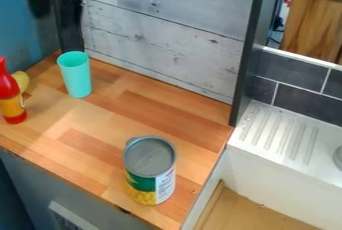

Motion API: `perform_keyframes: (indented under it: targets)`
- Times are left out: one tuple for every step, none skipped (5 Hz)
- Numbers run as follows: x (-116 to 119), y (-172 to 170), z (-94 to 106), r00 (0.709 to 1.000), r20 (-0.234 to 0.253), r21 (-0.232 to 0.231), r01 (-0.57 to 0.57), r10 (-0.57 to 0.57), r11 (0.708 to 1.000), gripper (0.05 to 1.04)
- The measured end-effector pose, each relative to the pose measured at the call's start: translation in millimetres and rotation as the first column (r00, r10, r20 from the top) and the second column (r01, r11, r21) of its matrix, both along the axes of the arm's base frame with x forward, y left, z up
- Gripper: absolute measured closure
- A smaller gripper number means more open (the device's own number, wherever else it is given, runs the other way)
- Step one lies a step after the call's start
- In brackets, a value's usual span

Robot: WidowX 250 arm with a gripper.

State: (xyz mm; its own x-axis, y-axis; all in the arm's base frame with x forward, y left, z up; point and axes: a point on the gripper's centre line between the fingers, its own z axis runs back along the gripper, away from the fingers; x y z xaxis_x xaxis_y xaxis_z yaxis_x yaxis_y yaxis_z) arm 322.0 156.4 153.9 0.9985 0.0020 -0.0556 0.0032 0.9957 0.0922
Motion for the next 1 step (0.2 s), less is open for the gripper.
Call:
perform_keyframes:
  targets:
    - [5.1, -3.2, -14.9, 0.999, 0.038, -0.010, 0.021, -0.020, 1.000, 0.083]
